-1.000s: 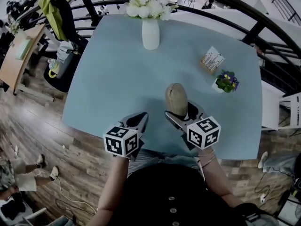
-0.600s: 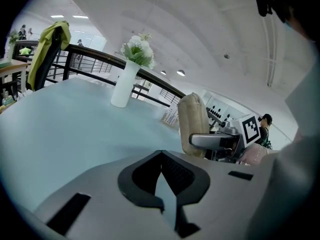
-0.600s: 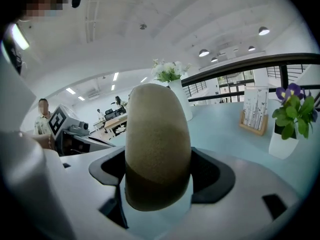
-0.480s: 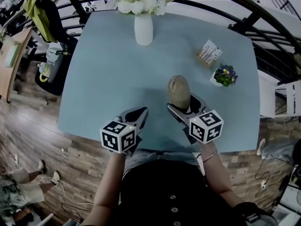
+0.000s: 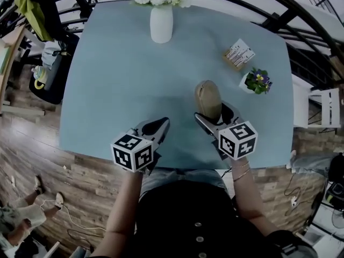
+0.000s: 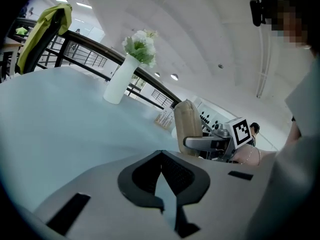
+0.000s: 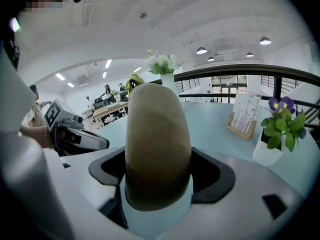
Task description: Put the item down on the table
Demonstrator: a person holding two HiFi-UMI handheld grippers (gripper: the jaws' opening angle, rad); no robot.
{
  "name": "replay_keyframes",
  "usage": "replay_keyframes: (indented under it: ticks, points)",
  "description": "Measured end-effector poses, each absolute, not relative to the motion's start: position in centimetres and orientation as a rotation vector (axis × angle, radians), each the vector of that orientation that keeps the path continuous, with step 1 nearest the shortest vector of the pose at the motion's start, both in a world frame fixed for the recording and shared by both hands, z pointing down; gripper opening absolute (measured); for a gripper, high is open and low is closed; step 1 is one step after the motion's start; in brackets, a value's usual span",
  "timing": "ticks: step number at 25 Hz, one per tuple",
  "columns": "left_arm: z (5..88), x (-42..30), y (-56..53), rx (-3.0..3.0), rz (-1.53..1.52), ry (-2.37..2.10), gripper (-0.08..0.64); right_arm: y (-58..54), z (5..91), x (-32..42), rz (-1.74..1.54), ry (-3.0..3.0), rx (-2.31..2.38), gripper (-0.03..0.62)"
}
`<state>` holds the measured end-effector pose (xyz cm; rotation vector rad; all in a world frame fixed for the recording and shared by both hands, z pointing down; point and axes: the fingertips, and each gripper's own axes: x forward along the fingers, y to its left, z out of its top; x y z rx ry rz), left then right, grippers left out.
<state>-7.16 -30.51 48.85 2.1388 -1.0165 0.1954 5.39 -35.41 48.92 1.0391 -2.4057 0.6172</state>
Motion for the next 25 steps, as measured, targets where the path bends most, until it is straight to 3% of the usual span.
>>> replay_keyframes:
  ticks: [25]
  points:
    - [52.9, -9.3, -30.9, 2.16, 0.257, -1.025, 0.018, -36.4, 56.9, 4.2, 0.428, -2.115, 0.826, 0.383]
